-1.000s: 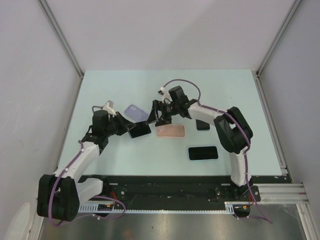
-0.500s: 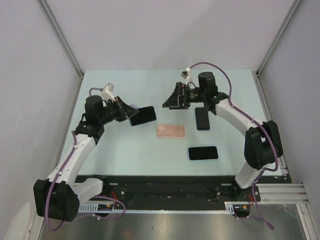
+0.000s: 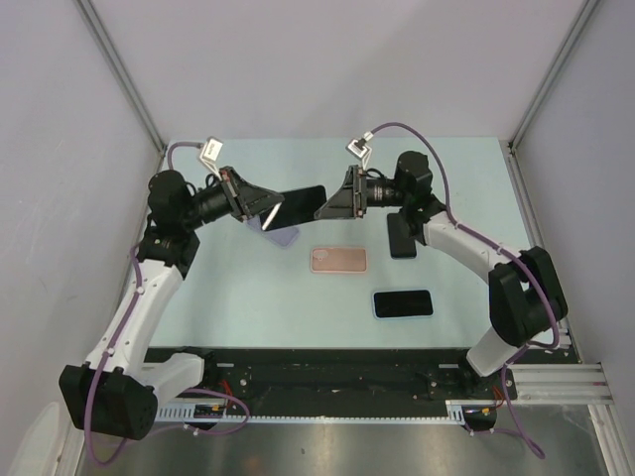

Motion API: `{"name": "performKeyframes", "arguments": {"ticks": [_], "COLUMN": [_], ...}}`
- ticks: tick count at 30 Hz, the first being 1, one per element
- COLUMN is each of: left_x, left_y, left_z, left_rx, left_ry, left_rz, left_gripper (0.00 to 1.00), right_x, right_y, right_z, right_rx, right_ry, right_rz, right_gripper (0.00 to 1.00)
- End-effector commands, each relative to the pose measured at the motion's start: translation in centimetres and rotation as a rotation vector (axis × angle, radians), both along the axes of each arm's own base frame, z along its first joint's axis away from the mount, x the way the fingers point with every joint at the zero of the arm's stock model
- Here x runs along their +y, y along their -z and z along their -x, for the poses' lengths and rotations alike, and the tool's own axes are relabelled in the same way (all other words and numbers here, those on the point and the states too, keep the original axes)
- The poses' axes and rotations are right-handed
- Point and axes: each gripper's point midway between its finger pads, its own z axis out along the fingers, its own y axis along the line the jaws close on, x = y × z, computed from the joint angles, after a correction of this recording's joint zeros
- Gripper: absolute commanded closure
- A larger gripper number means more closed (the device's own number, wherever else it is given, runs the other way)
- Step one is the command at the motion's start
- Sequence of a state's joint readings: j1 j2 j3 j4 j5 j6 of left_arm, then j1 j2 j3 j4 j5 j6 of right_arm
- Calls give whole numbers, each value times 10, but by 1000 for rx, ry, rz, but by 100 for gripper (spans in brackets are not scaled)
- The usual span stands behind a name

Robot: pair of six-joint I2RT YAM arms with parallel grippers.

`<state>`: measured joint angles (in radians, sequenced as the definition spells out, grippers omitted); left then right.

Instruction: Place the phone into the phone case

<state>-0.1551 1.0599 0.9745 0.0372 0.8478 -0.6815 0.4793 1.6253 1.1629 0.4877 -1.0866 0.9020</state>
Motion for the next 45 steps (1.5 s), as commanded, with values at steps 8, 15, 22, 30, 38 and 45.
{"name": "performKeyframes", "arguments": {"ticks": [8, 15, 22, 30, 38, 45], "left_x": [-7, -7, -6, -6, -5, -5], "left_y": [-25, -21, -17, -11, -11, -8], "left_z": [25, 30, 35, 33, 30, 32], "left_rx": [-113, -111, -103, -82, -78, -79], "left_ry": [94, 98, 104, 93, 81, 79], "left_rz": [52, 51, 52, 54, 56, 54], "left_gripper": [99, 100, 100, 100, 100, 100], "right_x": [14, 9, -4, -3, 14, 16], "right_y": [-53, -54, -52, -54, -42, -36], "right_z": [42, 37, 25, 30, 41, 41], "right_rx": [-131, -114, -97, -92, -80, -82], "right_ry": [-114, -81, -19, -50, -93, -93], "right_rz": [-144, -152, -154, -168, -153, -137], "right_gripper": [46, 66, 55, 55, 58, 78]}}
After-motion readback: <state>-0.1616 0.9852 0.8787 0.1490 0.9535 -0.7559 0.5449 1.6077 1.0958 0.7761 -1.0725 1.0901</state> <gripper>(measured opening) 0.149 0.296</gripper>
